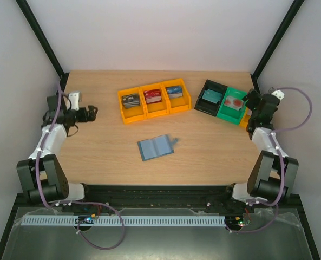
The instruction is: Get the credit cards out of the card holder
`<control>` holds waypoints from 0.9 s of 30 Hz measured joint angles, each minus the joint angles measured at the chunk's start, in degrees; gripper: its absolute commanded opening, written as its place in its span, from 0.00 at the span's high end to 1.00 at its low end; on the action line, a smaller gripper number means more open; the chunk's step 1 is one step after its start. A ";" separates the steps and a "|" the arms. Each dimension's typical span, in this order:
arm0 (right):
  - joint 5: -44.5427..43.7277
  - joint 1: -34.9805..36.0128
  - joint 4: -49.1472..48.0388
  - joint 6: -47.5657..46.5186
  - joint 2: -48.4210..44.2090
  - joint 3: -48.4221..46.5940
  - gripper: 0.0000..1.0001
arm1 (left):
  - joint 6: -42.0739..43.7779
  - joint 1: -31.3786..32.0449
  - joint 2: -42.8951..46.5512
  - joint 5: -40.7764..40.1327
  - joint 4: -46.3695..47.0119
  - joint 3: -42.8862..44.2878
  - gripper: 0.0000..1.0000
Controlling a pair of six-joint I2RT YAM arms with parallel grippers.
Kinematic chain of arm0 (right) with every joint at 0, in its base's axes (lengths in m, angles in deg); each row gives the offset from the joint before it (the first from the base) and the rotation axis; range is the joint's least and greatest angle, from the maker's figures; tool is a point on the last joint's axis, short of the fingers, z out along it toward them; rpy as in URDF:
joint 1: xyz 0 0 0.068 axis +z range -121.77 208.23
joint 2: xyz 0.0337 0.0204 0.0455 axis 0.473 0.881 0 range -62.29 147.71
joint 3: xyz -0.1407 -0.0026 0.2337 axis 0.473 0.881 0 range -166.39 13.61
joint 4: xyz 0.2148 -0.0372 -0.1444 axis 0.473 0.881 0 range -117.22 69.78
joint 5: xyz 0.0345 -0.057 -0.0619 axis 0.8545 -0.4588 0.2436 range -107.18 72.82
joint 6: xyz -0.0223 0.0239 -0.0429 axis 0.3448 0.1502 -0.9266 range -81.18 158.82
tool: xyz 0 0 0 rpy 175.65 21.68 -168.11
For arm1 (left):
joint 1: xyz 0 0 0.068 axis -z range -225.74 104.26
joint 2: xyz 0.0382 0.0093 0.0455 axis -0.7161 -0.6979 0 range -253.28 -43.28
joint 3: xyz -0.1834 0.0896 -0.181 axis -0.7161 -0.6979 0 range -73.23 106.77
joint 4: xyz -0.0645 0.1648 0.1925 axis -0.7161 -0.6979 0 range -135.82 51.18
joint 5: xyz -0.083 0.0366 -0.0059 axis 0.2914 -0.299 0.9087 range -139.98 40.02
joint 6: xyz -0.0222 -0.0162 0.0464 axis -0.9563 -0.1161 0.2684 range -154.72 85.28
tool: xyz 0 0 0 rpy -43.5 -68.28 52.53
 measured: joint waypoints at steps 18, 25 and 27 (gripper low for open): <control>-2.67 4.72 -36.06 -0.26 -11.52 40.68 0.01 | -11.63 0.46 7.17 -18.47 72.57 -50.18 0.00; -0.70 7.91 -54.12 -2.51 -1.55 45.44 0.01 | -11.82 1.49 4.81 -20.94 76.19 -46.23 0.01; -0.37 9.62 -55.93 -4.17 -0.33 45.81 0.01 | -12.31 2.16 4.61 -21.55 77.02 -46.27 0.01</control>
